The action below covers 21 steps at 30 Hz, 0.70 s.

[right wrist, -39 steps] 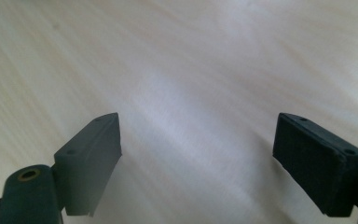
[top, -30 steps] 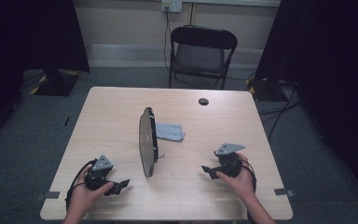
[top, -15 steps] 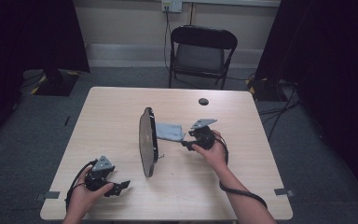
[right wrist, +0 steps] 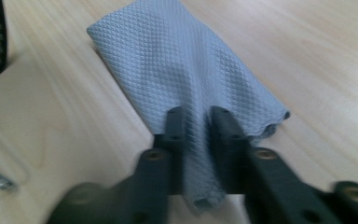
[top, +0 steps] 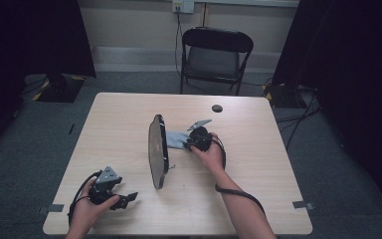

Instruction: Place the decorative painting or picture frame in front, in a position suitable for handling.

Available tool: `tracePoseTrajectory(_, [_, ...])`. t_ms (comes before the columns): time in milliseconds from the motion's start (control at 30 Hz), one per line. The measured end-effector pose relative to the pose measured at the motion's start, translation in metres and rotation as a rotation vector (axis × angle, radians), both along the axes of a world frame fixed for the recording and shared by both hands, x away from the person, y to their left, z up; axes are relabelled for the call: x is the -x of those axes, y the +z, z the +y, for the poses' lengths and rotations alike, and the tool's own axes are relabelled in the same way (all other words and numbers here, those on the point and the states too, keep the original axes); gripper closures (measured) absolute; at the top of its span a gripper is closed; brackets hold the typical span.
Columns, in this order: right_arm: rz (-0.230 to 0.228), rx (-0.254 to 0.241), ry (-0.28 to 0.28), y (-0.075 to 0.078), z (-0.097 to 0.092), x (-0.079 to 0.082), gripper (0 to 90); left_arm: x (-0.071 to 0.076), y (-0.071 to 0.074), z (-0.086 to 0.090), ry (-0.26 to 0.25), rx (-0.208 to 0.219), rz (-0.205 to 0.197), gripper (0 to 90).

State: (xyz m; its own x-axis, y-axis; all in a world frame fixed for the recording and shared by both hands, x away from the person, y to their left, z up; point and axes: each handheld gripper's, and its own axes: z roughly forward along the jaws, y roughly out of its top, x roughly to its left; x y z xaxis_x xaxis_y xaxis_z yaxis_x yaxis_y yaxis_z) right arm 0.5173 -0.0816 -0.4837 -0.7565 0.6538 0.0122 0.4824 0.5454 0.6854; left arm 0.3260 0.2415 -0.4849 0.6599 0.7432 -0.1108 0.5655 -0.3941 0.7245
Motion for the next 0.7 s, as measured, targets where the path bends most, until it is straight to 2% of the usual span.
tracePoseTrajectory(100, [0.008,0.009,0.001,0.001,-0.001,0.002,81.8,0.001,0.0,0.0,0.007,0.003,-0.005,14.3])
tracePoseTrajectory(133, [0.024,0.012,-0.014,0.003,-0.002,0.003,82.6,0.001,0.0,0.0,0.003,0.001,-0.003,14.4])
tracePoseTrajectory(233, [0.018,0.023,-0.016,0.004,-0.004,0.006,82.8,0.001,0.002,0.0,0.006,0.002,-0.007,14.5])
tracePoseTrajectory(367, [0.01,0.014,-0.022,0.008,-0.017,0.015,83.1,0.002,0.004,-0.001,0.004,0.01,-0.015,14.8])
tracePoseTrajectory(467, [-0.024,0.015,-0.011,0.02,-0.036,0.033,83.2,0.002,0.004,-0.002,0.002,0.009,-0.015,14.8])
tracePoseTrajectory(533, [-0.027,0.011,-0.012,0.021,-0.04,0.036,83.2,0.001,0.005,-0.003,-0.004,0.006,-0.016,14.8])
tracePoseTrajectory(667, [-0.038,-0.021,-0.044,0.03,-0.07,0.055,83.2,0.002,0.006,-0.007,-0.012,0.012,-0.017,14.8])
tracePoseTrajectory(700, [-0.043,-0.007,-0.055,0.032,-0.078,0.061,83.2,0.002,0.006,-0.009,-0.017,0.009,-0.018,14.8])
